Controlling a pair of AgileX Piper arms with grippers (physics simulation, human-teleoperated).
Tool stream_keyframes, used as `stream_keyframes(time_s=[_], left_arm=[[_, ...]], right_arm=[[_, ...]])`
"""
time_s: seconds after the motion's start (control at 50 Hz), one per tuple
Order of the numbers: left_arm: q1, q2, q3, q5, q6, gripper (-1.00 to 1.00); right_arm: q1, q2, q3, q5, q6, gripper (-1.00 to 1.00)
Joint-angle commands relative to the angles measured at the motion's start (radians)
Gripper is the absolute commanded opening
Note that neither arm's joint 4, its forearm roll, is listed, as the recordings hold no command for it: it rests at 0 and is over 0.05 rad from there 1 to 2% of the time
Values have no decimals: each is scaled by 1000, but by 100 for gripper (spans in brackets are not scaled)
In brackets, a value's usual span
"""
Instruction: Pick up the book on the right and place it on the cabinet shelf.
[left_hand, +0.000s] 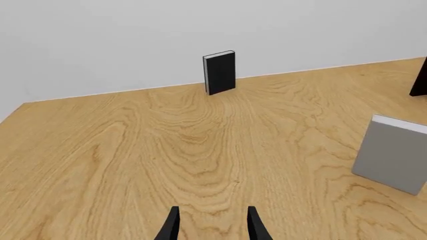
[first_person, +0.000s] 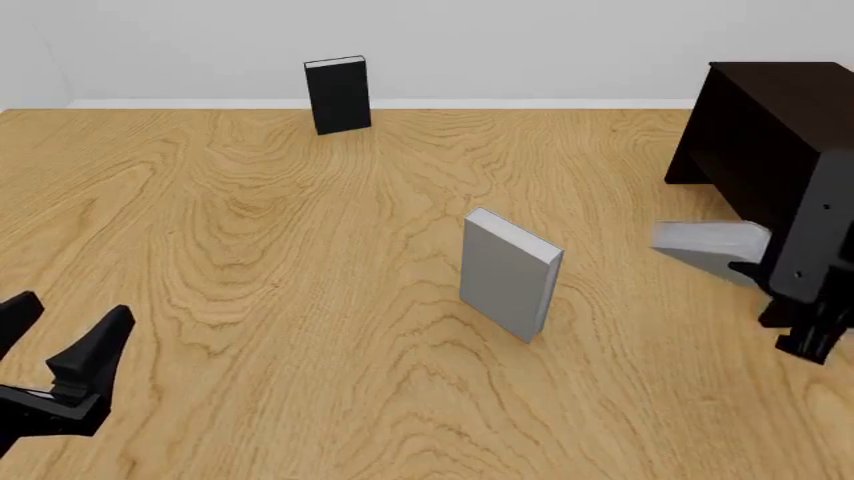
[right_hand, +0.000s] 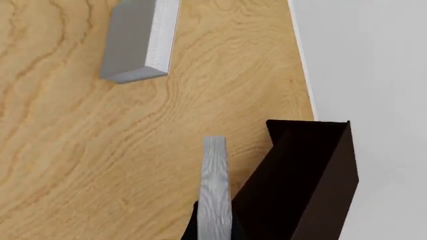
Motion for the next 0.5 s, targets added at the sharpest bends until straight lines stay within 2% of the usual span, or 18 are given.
stream_keyframes(time_s=[0.02, 0.08, 0.12, 0.14, 0.16, 0.2, 0.24, 0.28, 0.32, 0.34, 0.36, 0.38, 0.4, 0.44, 0.46, 0.5], left_arm=[[1, -5, 0, 4, 1, 100], [1, -1, 0, -1, 1, 100], [1, -5, 0, 3, 1, 100], [0, -13, 0, 10, 0, 100], [1, -13, 0, 11, 0, 100], [3, -15, 0, 12, 2, 100], [5, -19, 0, 15, 3, 100], [4, -19, 0, 16, 2, 100], [1, -12, 0, 9, 1, 100], [-2, -7, 0, 4, 0, 100], [-2, -6, 0, 3, -1, 100], [0, -5, 0, 2, 1, 100], [2, -4, 0, 0, -2, 100], [2, -2, 0, -2, 0, 100], [1, -4, 0, -1, 0, 100], [-1, -4, 0, -2, -3, 100]], right_arm=[[51, 71, 55, -285, -5, -100], [49, 84, 91, -410, -47, -100], [46, 103, 97, -439, -51, -100], [51, 104, 129, -531, -83, -100], [34, 110, 142, -565, -102, -100], [41, 133, 135, -586, -92, -100], [20, 152, 161, -674, -131, -100], [17, 174, 157, -716, -127, -100], [18, 207, 182, -779, -161, -100], [-5, 246, 194, -866, -179, -100], [6, 256, 190, -863, -170, -100], [-19, 295, 226, -983, -218, -100], [-16, 312, 223, -1017, -215, -100], [-30, 355, 247, -1103, -261, -100], [-14, 365, 250, -1134, -265, -100], [-46, 390, 244, -1164, -269, -100]])
